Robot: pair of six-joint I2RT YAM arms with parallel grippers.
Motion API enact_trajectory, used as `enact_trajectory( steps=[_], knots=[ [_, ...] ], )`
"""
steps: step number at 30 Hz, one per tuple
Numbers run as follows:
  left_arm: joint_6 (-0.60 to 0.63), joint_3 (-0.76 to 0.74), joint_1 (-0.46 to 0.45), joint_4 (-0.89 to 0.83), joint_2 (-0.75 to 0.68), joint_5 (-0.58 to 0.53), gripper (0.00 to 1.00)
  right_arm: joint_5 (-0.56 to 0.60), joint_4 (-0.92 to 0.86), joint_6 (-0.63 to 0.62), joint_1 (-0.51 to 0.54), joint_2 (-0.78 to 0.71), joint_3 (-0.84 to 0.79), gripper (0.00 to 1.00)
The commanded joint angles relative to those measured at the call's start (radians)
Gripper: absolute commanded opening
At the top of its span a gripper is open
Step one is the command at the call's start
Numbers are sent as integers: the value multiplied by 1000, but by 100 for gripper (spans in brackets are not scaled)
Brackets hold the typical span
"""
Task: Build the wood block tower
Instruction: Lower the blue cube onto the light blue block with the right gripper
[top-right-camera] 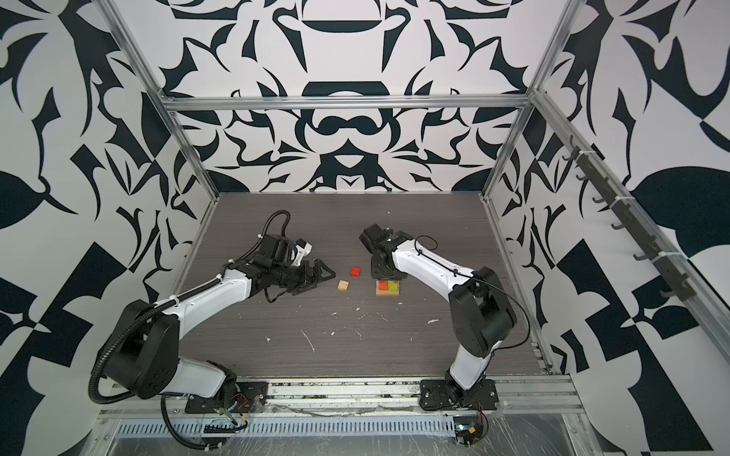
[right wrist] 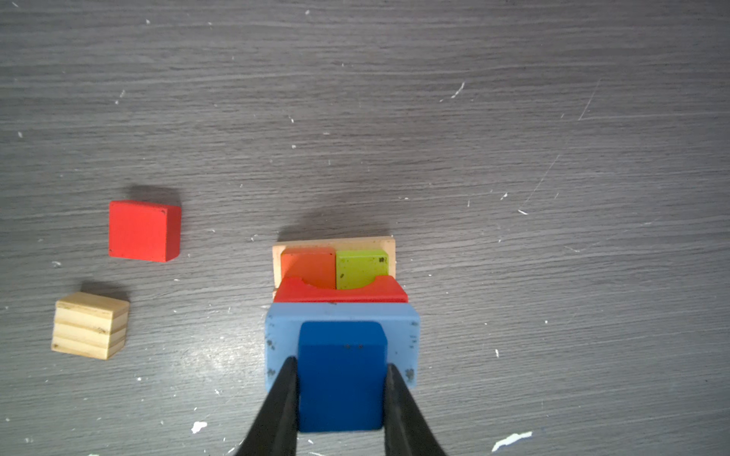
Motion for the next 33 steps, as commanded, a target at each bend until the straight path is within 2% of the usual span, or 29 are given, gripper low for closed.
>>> enact_trajectory(
  steps=[1,33],
  knots=[
    [11,21,-3,-21,-13,-4,100,21,0,-5,-4,0,22,31],
    [14,26,-3,-26,-14,-4,100,21,6,-9,-5,6,21,38]
  ],
)
